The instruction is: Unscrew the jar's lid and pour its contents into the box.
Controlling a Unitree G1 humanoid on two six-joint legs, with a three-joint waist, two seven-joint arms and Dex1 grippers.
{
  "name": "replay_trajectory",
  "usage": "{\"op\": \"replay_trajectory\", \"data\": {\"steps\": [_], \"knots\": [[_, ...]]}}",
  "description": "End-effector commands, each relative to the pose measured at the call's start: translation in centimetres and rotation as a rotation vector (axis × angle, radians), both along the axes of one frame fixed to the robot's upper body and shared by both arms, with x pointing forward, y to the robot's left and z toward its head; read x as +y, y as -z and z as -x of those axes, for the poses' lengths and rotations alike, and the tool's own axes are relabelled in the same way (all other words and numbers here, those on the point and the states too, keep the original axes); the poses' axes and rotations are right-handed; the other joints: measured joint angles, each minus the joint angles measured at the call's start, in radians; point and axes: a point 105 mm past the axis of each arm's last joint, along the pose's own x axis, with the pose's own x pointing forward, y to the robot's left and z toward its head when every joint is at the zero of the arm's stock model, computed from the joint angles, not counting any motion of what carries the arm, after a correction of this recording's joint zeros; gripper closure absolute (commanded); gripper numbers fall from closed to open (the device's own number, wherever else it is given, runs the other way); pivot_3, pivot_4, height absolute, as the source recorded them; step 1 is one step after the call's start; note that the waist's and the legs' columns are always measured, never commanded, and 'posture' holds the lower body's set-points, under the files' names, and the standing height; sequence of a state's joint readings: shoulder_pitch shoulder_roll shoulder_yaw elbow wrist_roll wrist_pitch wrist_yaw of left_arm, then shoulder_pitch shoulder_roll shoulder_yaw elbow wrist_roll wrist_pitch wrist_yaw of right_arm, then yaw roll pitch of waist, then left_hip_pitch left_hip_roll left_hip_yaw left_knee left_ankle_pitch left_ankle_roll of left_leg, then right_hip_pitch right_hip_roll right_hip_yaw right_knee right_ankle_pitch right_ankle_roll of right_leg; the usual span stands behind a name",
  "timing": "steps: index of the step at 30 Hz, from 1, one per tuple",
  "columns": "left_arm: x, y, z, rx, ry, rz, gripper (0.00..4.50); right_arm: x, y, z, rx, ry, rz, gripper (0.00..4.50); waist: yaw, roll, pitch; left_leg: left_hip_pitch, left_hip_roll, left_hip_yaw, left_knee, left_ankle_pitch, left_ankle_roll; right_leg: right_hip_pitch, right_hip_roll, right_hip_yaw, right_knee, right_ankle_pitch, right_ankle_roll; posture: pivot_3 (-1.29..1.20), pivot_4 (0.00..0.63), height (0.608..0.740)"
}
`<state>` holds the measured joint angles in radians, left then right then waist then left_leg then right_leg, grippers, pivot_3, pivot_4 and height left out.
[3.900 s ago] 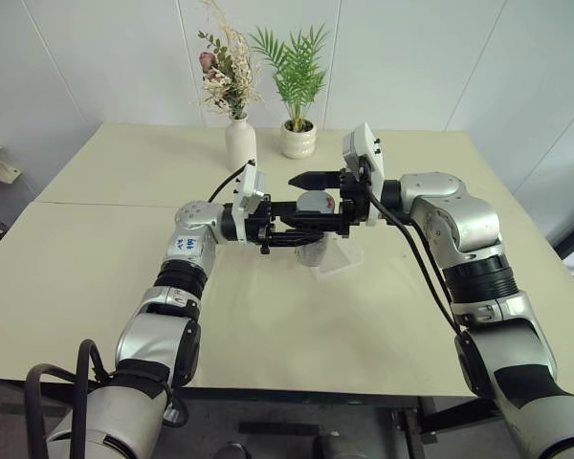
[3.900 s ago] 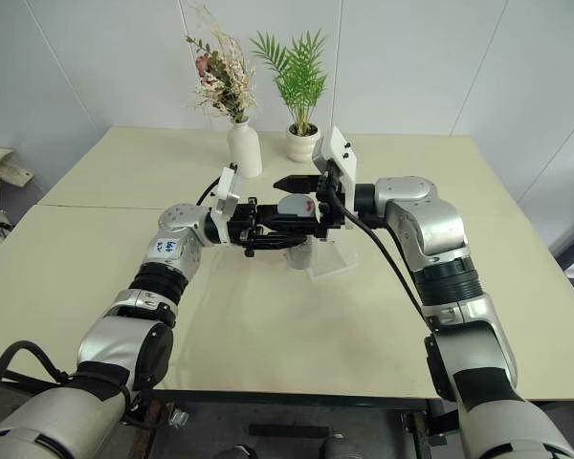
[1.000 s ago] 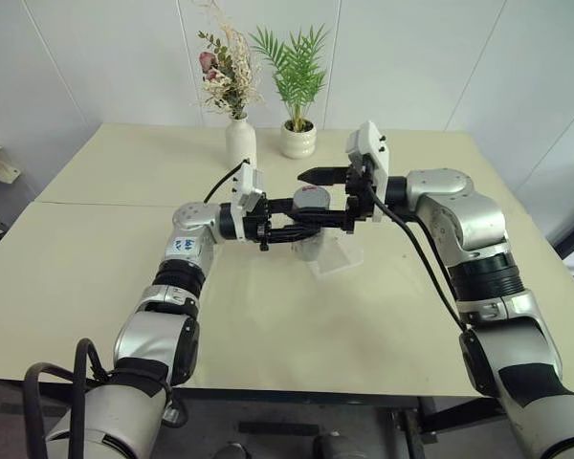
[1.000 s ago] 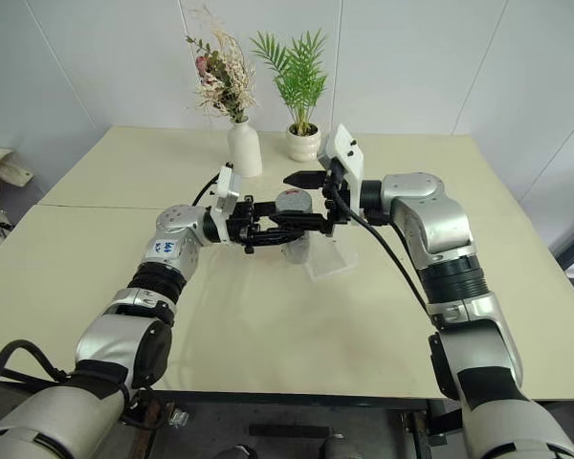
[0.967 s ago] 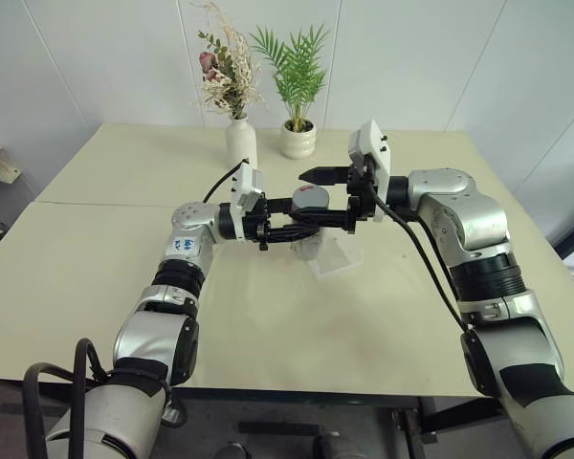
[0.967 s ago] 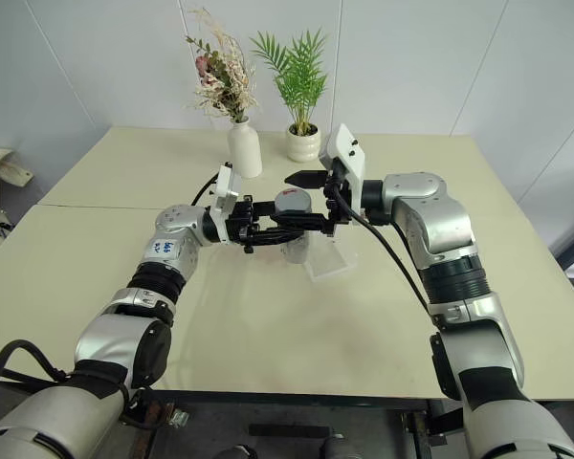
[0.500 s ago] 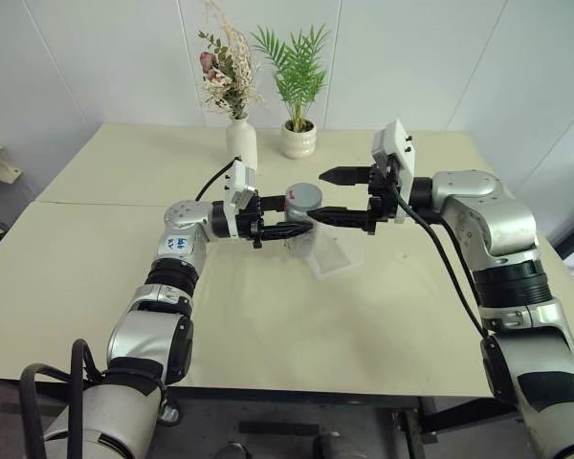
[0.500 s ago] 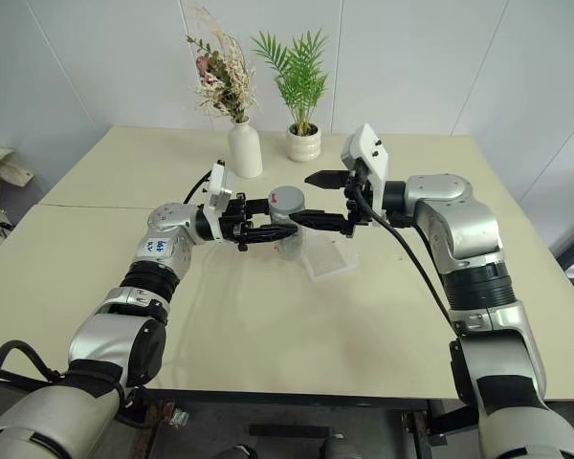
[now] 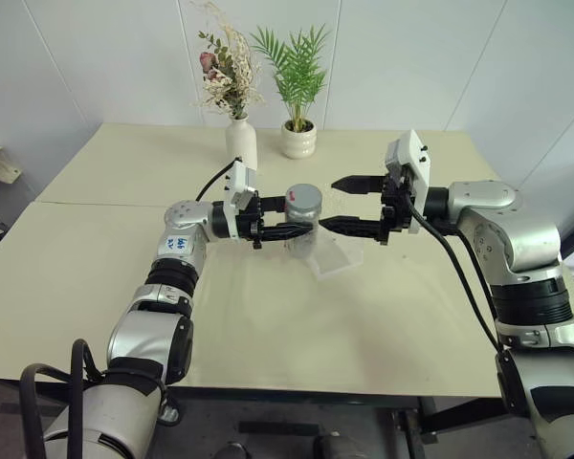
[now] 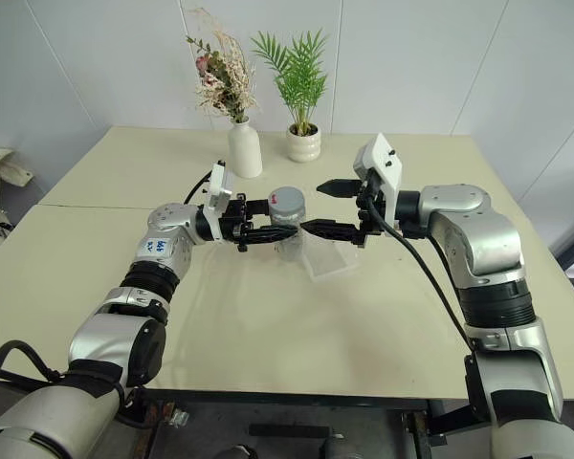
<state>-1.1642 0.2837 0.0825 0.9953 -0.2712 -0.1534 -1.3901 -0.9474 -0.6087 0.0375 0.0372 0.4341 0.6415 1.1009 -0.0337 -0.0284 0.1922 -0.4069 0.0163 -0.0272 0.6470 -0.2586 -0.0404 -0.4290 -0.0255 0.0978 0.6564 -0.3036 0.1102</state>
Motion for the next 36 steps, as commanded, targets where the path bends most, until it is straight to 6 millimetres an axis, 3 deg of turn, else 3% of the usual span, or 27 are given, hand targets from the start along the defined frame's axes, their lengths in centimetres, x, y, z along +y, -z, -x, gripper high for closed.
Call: {"op": "replay_trajectory", "data": {"steps": [1,14,21,36], "knots": [[-0.2,-0.9,0.1,-0.035,0.011,0.016,2.25,0.6,-1.6,0.9,-0.048,-0.037,-0.038,0.1,0.0,0.0,0.0,0.0,0.0,0.0,0.0,0.0,0.0,0.0,0.0,0.0,0.0,0.0,0.0,0.0,0.15,0.74],[-1.2,-0.9,0.7,-0.046,0.061,0.011,2.25,3.3,-2.6,-0.4,-0.078,-0.091,-0.054,0.1,-0.001,0.0,0.0,0.0,0.0,0.0,0.0,0.0,0.0,0.0,0.0,0.0,0.0,0.0,0.0,0.0,0.15,0.74],[-1.3,-0.9,0.7,-0.047,0.064,0.013,2.25,4.6,-2.1,-0.6,-0.071,-0.134,-0.048,0.1,0.0,0.0,0.0,0.0,0.0,0.0,0.0,0.0,0.0,0.0,0.0,0.0,0.0,0.0,0.0,0.0,0.15,0.74],[-1.1,-0.9,0.7,-0.047,0.06,0.014,2.25,4.1,-2.2,-1.3,-0.082,-0.105,-0.043,0.1,-0.001,0.0,0.0,0.0,0.0,0.0,0.0,0.0,0.0,0.0,0.0,0.0,0.0,0.0,0.0,0.0,0.15,0.74]]}}
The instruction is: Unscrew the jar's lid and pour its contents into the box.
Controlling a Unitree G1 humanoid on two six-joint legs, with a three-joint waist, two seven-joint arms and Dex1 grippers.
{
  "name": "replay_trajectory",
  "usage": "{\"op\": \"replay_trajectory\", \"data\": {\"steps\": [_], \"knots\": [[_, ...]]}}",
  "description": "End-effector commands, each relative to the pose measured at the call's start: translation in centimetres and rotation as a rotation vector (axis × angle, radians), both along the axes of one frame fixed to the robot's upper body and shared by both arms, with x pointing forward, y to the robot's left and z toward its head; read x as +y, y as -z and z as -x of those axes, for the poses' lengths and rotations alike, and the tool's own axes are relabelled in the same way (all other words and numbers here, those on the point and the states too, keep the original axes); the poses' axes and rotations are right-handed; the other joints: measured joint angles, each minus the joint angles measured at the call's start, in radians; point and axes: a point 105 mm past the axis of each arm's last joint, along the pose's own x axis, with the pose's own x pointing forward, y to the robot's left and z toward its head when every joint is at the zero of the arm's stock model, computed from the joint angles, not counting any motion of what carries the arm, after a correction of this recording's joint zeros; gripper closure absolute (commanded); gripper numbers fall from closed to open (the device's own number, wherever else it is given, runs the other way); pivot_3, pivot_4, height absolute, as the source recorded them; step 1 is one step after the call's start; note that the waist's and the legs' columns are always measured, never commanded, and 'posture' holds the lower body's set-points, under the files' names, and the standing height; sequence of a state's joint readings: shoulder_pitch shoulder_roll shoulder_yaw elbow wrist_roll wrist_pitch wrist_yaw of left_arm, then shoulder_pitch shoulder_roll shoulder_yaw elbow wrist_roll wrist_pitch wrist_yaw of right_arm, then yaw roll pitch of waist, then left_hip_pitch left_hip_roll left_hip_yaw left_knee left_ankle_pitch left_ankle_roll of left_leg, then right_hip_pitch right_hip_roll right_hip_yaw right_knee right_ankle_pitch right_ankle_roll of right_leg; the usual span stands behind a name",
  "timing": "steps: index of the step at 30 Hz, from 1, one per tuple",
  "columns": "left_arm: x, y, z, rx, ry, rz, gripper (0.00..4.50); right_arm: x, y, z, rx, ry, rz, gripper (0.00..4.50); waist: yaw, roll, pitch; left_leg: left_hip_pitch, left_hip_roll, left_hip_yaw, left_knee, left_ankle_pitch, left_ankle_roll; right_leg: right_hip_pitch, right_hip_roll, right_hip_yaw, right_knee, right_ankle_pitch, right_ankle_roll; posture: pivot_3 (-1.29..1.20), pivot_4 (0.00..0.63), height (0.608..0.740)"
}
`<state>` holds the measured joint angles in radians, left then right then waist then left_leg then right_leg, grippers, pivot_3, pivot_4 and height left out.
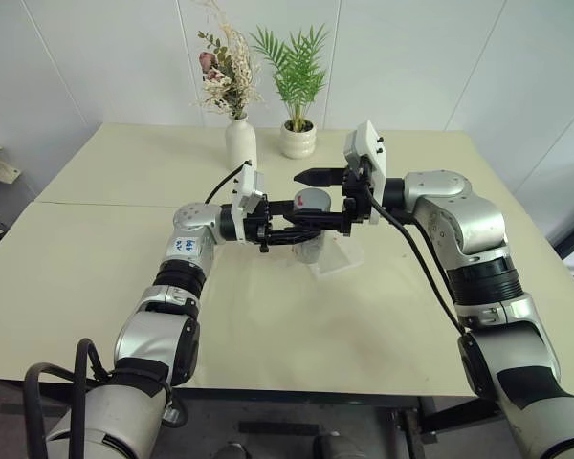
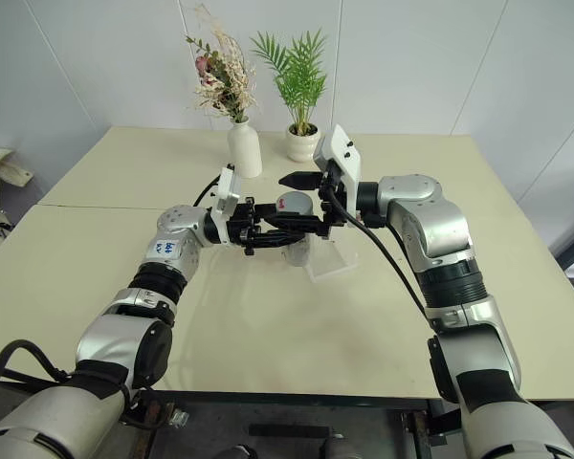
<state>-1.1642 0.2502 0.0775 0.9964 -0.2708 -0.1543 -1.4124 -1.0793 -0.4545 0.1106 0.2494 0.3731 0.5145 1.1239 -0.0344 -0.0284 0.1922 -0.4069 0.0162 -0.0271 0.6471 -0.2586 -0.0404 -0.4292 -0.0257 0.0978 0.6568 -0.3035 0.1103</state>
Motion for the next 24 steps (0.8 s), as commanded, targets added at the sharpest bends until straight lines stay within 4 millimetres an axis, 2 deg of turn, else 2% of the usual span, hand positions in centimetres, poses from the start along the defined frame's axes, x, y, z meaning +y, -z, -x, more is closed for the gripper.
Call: {"op": "replay_trajectory", "data": {"steps": [1,24], "knots": [[0.0,-1.3,0.2,-0.054,0.008,0.013,2.25,-0.2,-1.9,0.2,-0.072,0.001,-0.019,0.1,0.0,0.0,0.0,0.0,0.0,0.0,0.0,0.0,0.0,0.0,0.0,0.0,0.0,0.0,0.0,0.0,0.15,0.74],[0.7,-1.4,-0.2,-0.054,-0.028,0.013,2.25,-2.3,-1.8,0.0,-0.074,0.063,-0.006,0.1,0.0,0.0,0.0,0.0,0.0,0.0,0.0,0.0,0.0,0.0,0.0,0.0,0.0,0.0,0.0,0.0,0.15,0.74]]}}
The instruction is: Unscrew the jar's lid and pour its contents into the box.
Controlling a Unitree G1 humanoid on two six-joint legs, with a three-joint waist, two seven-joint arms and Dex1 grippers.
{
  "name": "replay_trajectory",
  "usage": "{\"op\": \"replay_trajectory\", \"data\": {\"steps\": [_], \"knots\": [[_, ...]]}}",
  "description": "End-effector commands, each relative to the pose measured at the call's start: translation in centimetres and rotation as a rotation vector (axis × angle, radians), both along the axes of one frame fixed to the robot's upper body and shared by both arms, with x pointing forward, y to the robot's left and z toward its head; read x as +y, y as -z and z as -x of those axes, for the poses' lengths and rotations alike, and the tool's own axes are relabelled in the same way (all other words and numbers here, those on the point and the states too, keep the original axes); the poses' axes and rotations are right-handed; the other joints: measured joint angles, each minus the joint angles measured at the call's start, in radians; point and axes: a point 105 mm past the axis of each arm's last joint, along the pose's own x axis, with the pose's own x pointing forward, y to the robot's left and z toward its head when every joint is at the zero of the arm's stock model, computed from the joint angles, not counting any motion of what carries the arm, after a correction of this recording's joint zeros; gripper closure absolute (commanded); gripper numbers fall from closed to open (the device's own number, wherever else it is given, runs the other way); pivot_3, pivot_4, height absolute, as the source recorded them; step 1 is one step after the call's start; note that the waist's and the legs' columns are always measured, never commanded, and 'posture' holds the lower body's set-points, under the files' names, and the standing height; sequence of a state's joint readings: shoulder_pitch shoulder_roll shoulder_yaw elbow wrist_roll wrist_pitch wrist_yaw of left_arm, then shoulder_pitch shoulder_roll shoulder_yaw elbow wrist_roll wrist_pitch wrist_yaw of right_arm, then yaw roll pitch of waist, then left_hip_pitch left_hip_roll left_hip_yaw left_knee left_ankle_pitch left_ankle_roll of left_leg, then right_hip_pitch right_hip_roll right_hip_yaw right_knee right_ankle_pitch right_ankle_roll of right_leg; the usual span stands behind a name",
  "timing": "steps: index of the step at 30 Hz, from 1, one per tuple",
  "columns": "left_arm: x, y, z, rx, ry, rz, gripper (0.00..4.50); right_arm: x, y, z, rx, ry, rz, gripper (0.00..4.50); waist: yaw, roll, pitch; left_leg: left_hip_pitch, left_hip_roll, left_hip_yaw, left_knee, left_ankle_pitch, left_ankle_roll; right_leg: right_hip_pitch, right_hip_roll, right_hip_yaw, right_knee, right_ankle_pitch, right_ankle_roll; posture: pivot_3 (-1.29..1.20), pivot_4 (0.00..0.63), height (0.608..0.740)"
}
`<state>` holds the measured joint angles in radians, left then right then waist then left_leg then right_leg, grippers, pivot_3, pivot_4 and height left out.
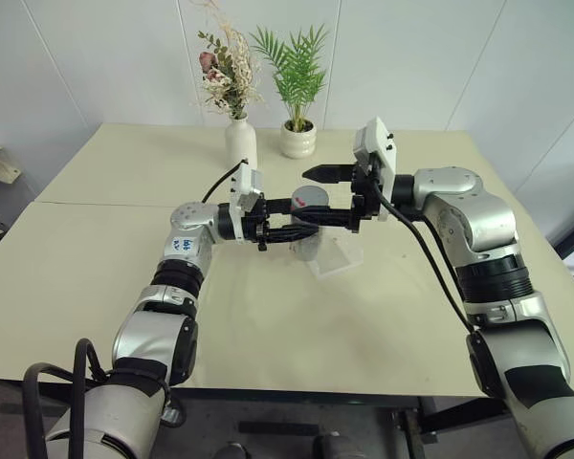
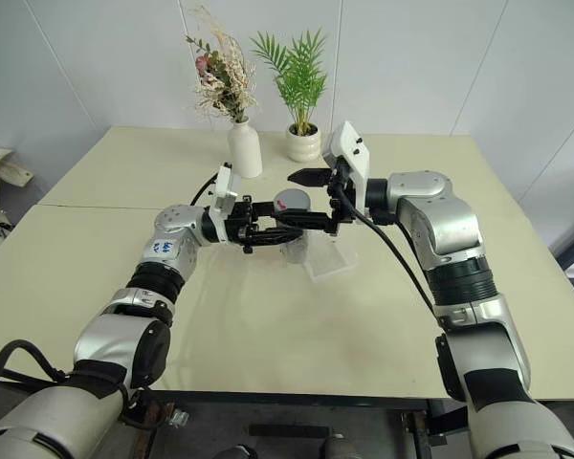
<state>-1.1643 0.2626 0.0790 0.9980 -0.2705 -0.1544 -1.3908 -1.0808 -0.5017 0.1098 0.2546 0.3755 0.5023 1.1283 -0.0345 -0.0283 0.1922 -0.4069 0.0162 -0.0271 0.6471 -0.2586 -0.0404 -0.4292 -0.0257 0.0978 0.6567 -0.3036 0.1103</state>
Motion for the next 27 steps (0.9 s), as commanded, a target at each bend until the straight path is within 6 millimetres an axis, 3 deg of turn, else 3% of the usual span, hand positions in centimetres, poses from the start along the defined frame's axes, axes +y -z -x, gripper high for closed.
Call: {"op": "replay_trajectory", "data": {"steps": [1,18,27], "knots": [[0.2,-1.3,0.1,-0.054,0.004,0.009,2.25,-1.1,-1.5,0.2,-0.056,0.029,-0.023,0.1,0.0,0.0,0.0,0.0,0.0,0.0,0.0,0.0,0.0,0.0,0.0,0.0,0.0,0.0,0.0,0.0,0.15,0.74],[0.3,-1.4,0.1,-0.055,0.002,0.003,2.25,-2.2,-1.4,0.4,-0.059,0.058,-0.018,0.1,0.0,0.0,0.0,0.0,0.0,0.0,0.0,0.0,0.0,0.0,0.0,0.0,0.0,0.0,0.0,0.0,0.15,0.74],[-0.2,-1.3,0.1,-0.051,0.015,0.0,2.25,-0.8,-1.7,1.0,-0.059,0.012,-0.037,0.1,0.0,0.0,0.0,0.0,0.0,0.0,0.0,0.0,0.0,0.0,0.0,0.0,0.0,0.0,0.0,0.0,0.15,0.74]]}}
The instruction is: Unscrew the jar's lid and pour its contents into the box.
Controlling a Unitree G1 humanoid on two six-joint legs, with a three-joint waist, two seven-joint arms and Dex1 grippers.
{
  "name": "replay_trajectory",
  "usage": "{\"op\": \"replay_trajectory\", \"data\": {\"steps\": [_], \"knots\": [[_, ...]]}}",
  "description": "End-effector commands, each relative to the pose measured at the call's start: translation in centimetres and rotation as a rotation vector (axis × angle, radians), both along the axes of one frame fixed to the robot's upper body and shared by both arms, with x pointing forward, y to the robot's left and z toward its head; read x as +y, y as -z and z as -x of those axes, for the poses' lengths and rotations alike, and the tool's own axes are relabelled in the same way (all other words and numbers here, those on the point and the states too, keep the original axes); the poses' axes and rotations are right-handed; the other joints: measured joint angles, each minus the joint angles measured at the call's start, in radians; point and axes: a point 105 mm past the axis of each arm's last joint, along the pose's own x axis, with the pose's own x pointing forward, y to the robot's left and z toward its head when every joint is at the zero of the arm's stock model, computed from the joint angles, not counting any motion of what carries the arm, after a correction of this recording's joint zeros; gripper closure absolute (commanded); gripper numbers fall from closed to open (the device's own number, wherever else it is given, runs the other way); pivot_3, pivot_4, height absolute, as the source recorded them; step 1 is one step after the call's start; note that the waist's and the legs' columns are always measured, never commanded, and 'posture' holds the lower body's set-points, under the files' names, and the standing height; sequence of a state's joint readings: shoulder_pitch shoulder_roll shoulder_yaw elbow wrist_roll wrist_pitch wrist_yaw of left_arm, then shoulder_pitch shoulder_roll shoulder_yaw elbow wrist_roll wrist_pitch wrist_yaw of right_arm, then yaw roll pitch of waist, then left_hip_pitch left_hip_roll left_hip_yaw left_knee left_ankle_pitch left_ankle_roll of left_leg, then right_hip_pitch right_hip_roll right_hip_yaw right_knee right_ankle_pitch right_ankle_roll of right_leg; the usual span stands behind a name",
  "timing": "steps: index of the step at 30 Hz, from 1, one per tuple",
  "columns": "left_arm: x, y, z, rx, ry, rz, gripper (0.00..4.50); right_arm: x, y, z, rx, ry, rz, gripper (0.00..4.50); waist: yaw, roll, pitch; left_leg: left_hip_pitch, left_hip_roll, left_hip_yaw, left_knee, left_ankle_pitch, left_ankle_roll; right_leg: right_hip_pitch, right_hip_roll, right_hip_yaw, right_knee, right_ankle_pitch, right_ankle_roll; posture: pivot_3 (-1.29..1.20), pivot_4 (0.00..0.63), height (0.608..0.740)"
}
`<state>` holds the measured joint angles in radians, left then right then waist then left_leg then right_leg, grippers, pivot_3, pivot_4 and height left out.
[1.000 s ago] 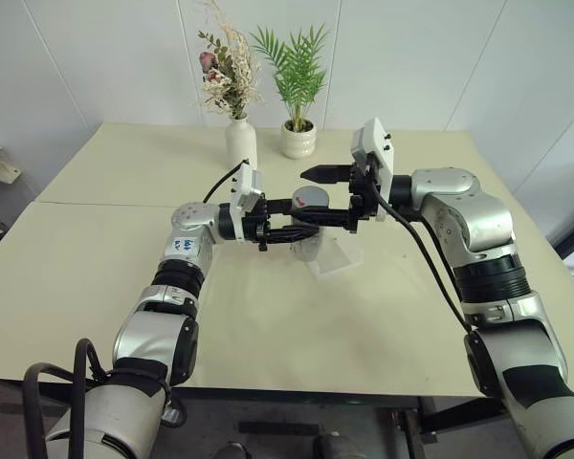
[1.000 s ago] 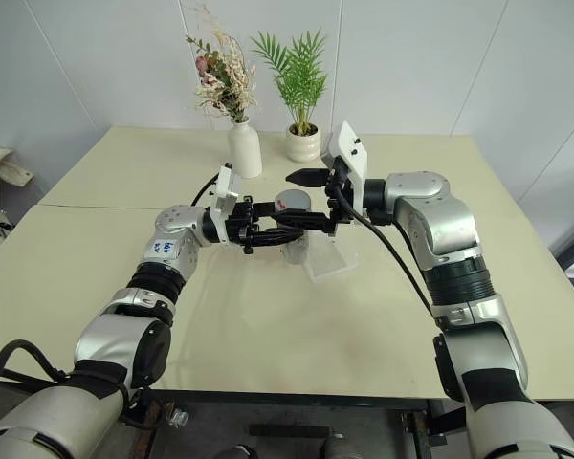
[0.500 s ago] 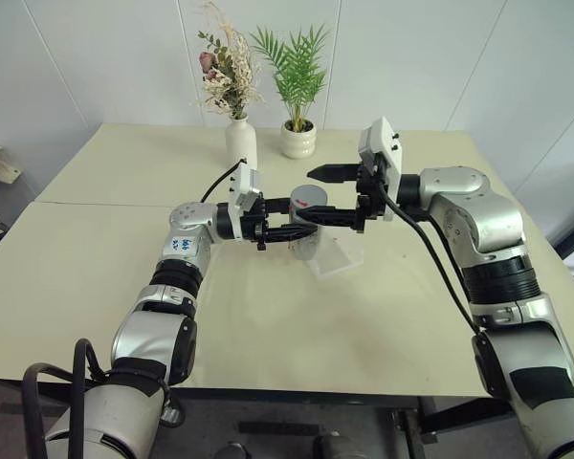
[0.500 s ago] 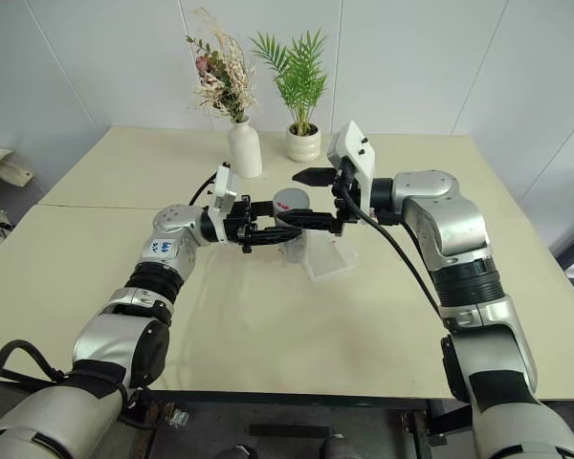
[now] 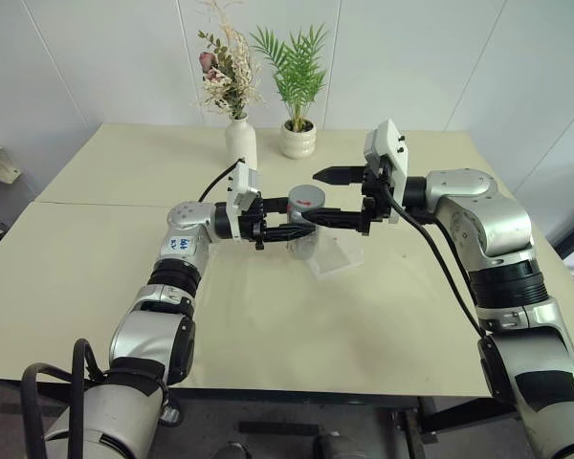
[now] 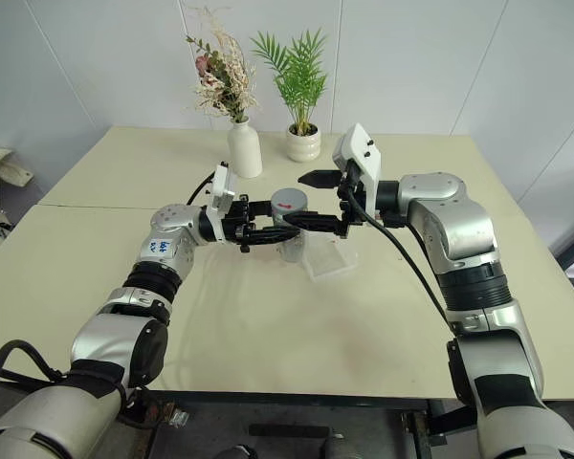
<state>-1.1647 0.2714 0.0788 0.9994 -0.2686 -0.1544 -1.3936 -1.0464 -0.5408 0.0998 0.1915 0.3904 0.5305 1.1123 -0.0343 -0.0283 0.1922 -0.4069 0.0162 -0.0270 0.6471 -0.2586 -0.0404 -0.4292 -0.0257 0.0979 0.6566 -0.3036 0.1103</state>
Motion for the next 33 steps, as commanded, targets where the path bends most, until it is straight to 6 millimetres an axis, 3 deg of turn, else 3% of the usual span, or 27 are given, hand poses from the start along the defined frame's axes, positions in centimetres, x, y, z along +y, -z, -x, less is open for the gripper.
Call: {"op": "replay_trajectory", "data": {"steps": [1,33], "knots": [[-0.5,-1.3,0.2,-0.048,0.023,0.006,2.25,0.3,-1.8,0.6,-0.053,-0.019,-0.046,0.1,0.0,0.0,0.0,0.0,0.0,0.0,0.0,0.0,0.0,0.0,0.0,0.0,0.0,0.0,0.0,0.0,0.15,0.74],[-0.8,-1.1,0.2,-0.048,0.026,0.013,2.25,1.4,-1.7,1.3,-0.03,-0.075,-0.059,0.1,0.0,0.0,0.0,0.0,0.0,0.0,0.0,0.0,0.0,0.0,0.0,0.0,0.0,0.0,0.0,0.0,0.15,0.74]]}}
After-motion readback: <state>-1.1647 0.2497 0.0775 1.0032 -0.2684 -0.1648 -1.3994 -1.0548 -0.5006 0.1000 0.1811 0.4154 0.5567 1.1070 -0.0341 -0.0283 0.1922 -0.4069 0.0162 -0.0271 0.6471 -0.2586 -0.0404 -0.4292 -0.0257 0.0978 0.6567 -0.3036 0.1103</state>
